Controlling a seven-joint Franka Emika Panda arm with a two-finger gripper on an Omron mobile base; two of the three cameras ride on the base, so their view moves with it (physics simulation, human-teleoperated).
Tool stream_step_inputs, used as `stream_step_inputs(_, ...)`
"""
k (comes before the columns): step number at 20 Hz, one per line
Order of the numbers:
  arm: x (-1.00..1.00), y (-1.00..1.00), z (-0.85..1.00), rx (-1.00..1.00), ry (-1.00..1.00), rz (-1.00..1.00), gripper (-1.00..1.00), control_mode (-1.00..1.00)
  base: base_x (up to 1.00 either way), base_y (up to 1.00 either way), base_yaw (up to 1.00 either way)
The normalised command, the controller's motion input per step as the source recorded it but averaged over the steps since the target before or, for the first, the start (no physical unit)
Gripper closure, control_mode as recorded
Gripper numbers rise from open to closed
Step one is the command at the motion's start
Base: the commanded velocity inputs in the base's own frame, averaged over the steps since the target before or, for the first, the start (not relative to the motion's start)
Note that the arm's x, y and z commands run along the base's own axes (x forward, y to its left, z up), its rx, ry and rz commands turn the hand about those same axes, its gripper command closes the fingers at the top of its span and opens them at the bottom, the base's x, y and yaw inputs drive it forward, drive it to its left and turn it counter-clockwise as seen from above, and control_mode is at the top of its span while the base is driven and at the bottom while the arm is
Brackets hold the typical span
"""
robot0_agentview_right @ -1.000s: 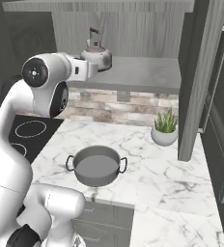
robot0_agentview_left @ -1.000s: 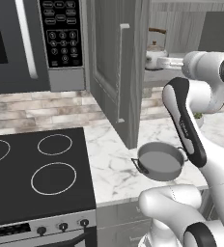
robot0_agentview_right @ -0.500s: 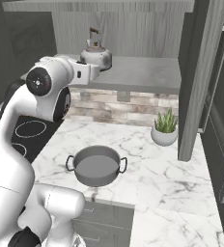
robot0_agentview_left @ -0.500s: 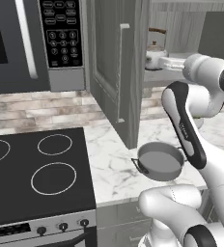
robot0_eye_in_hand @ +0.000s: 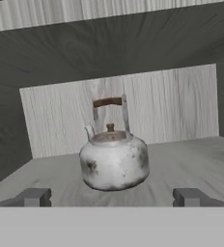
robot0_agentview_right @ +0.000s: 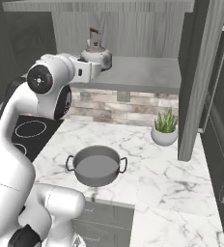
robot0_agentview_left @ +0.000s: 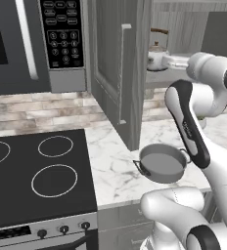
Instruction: Pick the kettle from the cabinet and place it on a stove burner. Then pick the pot from the counter and place it on another stove burner. Finally, turn both burners on.
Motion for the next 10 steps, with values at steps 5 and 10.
stream_step_inputs(5, 0.06, -0.01, 0.06, 0.00, 0.00, 0.00, -1.00, -1.00, 0.00, 0.00, 0.00)
stream_step_inputs(10, 0.07, 0.00, -0.02, 0.00, 0.00, 0.00, -1.00, -1.00, 0.00, 0.00, 0.00)
